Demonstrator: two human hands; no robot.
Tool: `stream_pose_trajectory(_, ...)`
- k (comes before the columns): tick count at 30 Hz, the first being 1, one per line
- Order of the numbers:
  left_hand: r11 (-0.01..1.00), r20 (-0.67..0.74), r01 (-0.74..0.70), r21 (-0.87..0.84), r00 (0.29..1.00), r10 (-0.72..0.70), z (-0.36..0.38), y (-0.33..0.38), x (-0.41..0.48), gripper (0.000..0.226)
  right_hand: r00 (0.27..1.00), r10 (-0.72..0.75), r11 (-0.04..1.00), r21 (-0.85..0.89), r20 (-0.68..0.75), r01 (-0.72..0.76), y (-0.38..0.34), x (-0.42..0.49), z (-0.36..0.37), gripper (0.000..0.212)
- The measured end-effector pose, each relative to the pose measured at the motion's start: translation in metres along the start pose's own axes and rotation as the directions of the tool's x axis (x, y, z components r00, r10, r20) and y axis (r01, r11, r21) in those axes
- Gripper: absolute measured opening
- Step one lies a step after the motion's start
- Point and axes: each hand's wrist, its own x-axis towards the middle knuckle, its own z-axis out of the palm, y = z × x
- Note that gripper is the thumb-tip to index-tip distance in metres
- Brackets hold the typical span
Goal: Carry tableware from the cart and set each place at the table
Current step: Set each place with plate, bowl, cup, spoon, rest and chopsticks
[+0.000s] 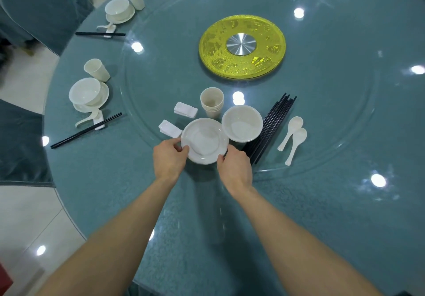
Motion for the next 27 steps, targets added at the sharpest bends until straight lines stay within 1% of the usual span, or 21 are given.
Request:
stream_pose_trajectory(2, 0.992, -0.026, 0.065, -0.107, 0.997, -0.069, -0.001, 0.000, 0.000, 0.014, 1.000, -0.013, 1.000, 0.006, 0.010, 0.013, 0.000, -0.002, -0.001, 0.021)
stream_pose_trajectory(5, 0.939, -0.006, 0.171, -0.298, 0.983, -0.181, 0.001, -0.002, -0.003, 0.012, 0.999, -0.028, 1.000, 0.015, 0.018, 0.027, 0.002, -0.005, -0.004, 0.021)
stream_pose_trajectory(8, 0.913, -0.024, 0.187, -0.363, 0.978, -0.209, -0.006, 0.001, -0.013, 0.013, 0.998, -0.053, 0.998, 0.041, 0.015, 0.052, 0.004, -0.009, -0.005, 0.023)
stream_pose_trajectory(11, 0.912, -0.042, 0.179, -0.368, 0.977, -0.208, -0.013, -0.002, -0.023, 0.010, 0.997, -0.071, 0.993, 0.091, -0.009, 0.071, 0.003, -0.016, -0.008, 0.028)
stream_pose_trajectory(13, 0.907, -0.054, 0.192, -0.374, 0.972, -0.228, -0.024, -0.008, -0.030, 0.008, 0.996, -0.089, 0.988, 0.122, -0.029, 0.092, -0.002, -0.023, -0.007, 0.035)
stream_pose_trajectory(15, 0.902, -0.051, 0.203, -0.382, 0.970, -0.240, -0.032, -0.019, -0.036, 0.009, 0.993, -0.119, 0.983, 0.140, -0.021, 0.121, -0.007, -0.029, -0.007, 0.039)
stream_pose_trajectory(21, 0.905, -0.107, 0.250, -0.344, 0.947, -0.303, -0.063, -0.071, -0.059, 0.017, 0.955, -0.280, 0.949, 0.178, 0.094, 0.261, -0.035, -0.059, 0.015, 0.044)
stream_pose_trajectory(24, 0.900, -0.108, 0.289, -0.327, 0.935, -0.339, -0.074, -0.105, -0.070, 0.015, 0.935, -0.313, 0.945, 0.157, 0.167, 0.288, -0.046, -0.073, 0.036, 0.040)
stream_pose_trajectory(27, 0.909, -0.108, 0.310, -0.277, 0.930, -0.350, -0.079, -0.137, -0.076, 0.016, 0.921, -0.315, 0.948, 0.115, 0.230, 0.296, -0.052, -0.083, 0.060, 0.036)
